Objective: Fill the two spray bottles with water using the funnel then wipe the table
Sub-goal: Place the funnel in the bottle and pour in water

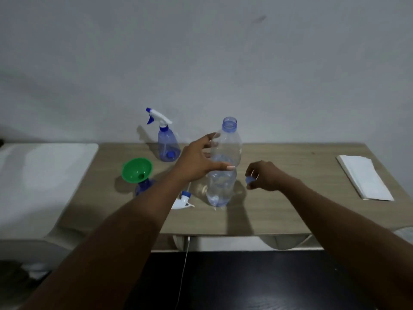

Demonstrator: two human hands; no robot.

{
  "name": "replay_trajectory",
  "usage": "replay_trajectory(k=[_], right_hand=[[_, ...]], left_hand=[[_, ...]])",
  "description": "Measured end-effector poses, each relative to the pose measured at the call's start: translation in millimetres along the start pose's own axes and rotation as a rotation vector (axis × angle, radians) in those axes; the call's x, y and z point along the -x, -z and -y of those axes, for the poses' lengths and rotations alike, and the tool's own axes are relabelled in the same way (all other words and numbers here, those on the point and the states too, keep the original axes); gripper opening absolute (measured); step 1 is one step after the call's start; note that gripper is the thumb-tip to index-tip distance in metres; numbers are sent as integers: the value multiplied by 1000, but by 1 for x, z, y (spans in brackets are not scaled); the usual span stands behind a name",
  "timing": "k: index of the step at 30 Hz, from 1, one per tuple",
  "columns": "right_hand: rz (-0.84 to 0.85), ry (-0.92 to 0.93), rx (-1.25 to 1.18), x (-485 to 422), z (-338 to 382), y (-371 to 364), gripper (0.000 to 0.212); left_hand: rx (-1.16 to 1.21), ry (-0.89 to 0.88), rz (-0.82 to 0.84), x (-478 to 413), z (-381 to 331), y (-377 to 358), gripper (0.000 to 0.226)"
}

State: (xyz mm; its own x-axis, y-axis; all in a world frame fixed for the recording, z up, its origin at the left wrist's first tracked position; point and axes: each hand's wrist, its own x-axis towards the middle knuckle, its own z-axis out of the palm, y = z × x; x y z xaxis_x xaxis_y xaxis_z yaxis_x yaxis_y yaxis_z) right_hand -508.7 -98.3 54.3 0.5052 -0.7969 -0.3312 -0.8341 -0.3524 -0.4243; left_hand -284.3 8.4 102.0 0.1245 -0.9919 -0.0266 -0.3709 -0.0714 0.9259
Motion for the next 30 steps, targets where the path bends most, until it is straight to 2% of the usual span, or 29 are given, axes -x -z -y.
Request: replay_trajectory(k=[7, 13, 16, 18, 21, 24, 27, 28, 30], right_hand=[[75, -84, -16, -24, -40, -87, 35], [79, -33, 13, -32, -45, -83, 60], [-1, 97, -221, -29, -25, -43, 79], [20, 228, -437, -14, -1, -14, 90], [34, 358, -595, 7, 40, -1, 84], [-120, 338, -664, 5, 62, -23, 83], [-289, 312, -734, 5, 74, -40, 66], [-337, 294, -747, 4, 75, -44, 60], [-405, 250, -767, 3, 79, -48, 51]], left_hand=[[41, 53, -8, 1, 5, -3, 106], [34, 77, 10, 0, 3, 0, 103], [4, 87, 18, 0, -1, 2, 100], [-27, 97, 28, -1, -4, 5, 98], [-70, 92, 68, -5, -7, 11, 97], [-160, 85, 93, -9, -11, 20, 99], [-215, 120, 113, -6, -18, 37, 104], [-225, 118, 88, -4, -20, 44, 100], [-208, 80, -71, 1, -21, 64, 83]])
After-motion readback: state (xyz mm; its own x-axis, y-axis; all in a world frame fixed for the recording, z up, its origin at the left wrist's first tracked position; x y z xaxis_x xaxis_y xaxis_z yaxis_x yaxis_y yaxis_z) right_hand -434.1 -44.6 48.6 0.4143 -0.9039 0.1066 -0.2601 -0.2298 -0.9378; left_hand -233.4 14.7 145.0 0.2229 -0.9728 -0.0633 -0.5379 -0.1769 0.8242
